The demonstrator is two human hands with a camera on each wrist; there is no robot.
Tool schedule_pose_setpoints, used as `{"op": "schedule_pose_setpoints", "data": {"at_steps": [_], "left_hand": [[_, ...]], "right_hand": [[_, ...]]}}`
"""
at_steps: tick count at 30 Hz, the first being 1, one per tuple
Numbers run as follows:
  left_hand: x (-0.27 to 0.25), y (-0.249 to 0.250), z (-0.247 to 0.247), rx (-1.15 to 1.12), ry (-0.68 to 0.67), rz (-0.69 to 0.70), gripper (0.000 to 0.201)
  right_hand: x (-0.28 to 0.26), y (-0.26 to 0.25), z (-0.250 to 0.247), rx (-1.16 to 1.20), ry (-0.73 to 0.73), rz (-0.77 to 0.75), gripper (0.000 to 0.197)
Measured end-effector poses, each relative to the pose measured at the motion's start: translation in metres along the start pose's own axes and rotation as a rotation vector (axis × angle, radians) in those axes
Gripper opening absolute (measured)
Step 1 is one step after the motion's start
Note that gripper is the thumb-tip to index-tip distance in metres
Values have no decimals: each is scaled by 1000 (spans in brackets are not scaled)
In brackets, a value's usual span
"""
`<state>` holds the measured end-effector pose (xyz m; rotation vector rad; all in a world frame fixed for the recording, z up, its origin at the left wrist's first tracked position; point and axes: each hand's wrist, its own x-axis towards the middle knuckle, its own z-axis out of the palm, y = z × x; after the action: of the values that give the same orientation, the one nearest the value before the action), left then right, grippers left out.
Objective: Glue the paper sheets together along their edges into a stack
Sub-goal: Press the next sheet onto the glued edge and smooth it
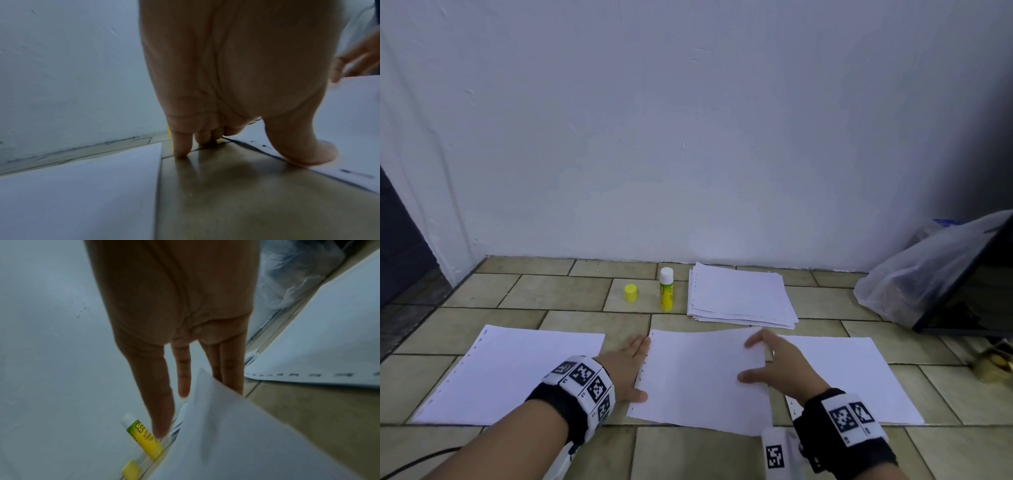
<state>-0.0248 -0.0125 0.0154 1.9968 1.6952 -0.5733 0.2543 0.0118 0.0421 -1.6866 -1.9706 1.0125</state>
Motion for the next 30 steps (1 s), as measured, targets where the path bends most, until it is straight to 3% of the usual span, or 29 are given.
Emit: {"op": "schedule_pose_setpoints", "data": {"at_steps": [3,10,16,21,30], "left_hand": [[1,0,0,-4,-19,-17,98],[1,8,-2,7,-15,-50,95],[2,3,-4,-74,4,-20,93],[1,7,-1,11,17,-54,92],[7,15,-2,74,-7,-123,96]], "right_hand": [[-6,2,5,-65,-107,-5,27],[-12,5,-6,77,106,-60,23],[-8,0,-18,95,170,-140,26],[-3,1,-35,104,244,-127,32],[32,6,-78,183,448,-20,22]]}}
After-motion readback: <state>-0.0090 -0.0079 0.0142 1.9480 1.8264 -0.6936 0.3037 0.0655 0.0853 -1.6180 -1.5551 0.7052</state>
